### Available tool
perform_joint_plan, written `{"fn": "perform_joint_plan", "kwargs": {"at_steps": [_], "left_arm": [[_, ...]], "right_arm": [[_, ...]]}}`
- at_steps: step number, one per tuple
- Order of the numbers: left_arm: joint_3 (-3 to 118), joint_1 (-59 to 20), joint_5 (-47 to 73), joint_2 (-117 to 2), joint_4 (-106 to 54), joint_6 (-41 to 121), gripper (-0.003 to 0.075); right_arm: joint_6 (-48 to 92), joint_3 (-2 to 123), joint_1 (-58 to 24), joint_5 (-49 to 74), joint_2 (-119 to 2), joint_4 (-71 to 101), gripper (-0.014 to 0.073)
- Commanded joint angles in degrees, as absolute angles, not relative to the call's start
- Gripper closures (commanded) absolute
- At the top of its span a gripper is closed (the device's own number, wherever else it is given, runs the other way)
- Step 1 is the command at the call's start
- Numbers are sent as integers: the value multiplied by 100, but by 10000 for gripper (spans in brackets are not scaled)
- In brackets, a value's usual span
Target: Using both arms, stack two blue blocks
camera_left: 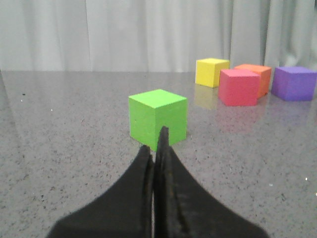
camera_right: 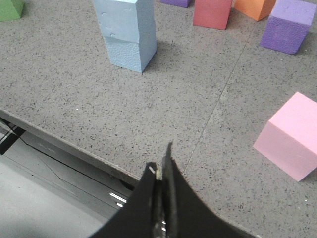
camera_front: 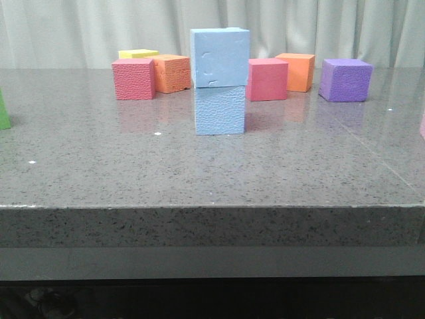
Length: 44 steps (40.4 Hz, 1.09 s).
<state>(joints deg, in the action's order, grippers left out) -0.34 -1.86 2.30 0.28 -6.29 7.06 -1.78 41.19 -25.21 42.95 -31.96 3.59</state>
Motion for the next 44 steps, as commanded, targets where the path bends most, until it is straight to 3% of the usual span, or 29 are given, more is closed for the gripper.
{"fn": "perform_joint_plan", "kwargs": {"at_steps": [1, 44], "left_arm": [[-242, -180, -330, 175, -718, 668, 738], [-242, -180, -152, 164, -371, 235, 738]], "right_arm": [[-162, 4268, -2518, 3872, -3202, 364, 663], [-162, 4268, -2518, 3872, -3202, 364, 663]]}}
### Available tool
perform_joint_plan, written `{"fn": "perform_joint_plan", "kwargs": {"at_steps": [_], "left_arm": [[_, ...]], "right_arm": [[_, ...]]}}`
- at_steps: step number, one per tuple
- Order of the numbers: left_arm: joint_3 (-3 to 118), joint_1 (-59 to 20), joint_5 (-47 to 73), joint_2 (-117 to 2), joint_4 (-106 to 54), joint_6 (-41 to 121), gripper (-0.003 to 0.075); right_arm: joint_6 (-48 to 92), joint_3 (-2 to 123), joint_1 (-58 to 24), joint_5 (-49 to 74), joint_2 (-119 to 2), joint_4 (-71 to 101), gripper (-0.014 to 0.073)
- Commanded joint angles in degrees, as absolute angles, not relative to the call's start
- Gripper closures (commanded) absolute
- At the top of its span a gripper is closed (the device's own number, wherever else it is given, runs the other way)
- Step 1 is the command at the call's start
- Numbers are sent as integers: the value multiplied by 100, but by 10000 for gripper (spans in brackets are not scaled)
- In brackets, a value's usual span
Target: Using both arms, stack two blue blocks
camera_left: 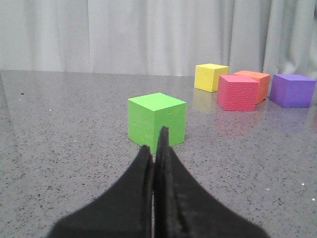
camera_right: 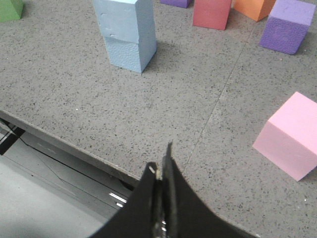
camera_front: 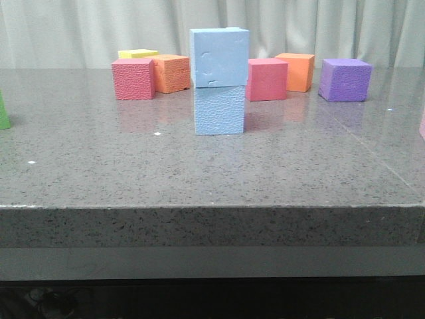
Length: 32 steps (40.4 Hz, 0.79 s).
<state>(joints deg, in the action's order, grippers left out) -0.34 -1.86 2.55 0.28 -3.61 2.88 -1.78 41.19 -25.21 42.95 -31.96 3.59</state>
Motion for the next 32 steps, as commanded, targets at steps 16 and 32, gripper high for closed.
{"fn": "perform_joint_plan", "kwargs": {"at_steps": [16, 32], "left_arm": [[-242, -180, -152, 164, -371, 235, 738], [-242, -180, -152, 164, -371, 235, 738]], "right_arm": [[-149, 4117, -2340, 3711, -3058, 112, 663], [-154, 717, -321, -118, -520, 190, 663]]}}
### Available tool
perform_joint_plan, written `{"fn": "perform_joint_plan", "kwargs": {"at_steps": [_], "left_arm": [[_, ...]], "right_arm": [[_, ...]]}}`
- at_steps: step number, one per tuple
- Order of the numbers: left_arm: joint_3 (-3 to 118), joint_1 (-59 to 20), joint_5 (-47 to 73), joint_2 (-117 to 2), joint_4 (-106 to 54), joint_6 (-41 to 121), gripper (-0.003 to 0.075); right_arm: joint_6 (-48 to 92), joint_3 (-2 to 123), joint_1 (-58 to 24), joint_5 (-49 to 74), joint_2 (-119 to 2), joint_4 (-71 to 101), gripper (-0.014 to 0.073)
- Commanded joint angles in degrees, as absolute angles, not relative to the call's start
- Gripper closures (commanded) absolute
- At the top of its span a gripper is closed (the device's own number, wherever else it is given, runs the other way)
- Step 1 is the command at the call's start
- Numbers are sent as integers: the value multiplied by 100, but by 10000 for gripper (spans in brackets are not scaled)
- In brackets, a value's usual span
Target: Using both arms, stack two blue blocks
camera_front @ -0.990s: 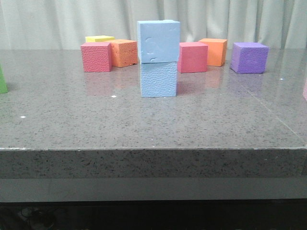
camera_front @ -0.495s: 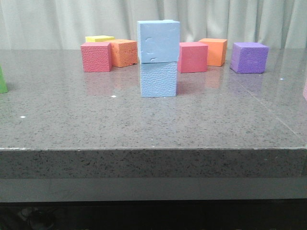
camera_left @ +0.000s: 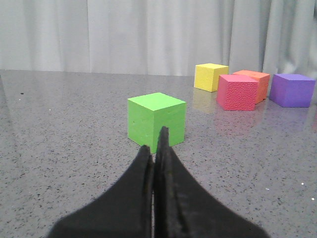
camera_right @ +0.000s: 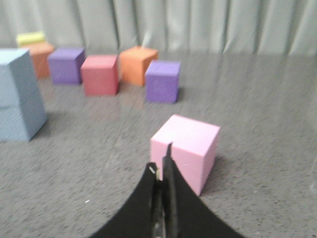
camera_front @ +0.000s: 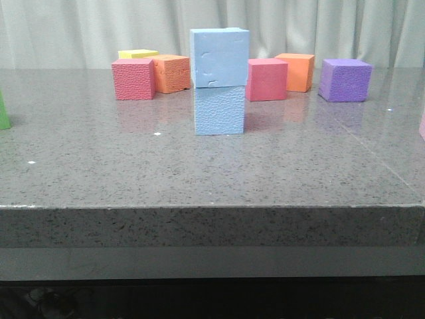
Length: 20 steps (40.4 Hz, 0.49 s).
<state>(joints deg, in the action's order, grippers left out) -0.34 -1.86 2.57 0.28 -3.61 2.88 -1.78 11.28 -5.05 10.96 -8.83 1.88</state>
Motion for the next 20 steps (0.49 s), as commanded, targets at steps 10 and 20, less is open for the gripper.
{"fn": "perform_joint_plan", "kwargs": {"at_steps": [10, 20], "left_arm": [[-242, -180, -152, 164, -371, 235, 738], [-242, -180, -152, 164, -371, 235, 738]], "right_arm": [[-154, -151, 4, -548, 168, 190, 663], [-159, -151, 12, -485, 168, 190, 663]]}}
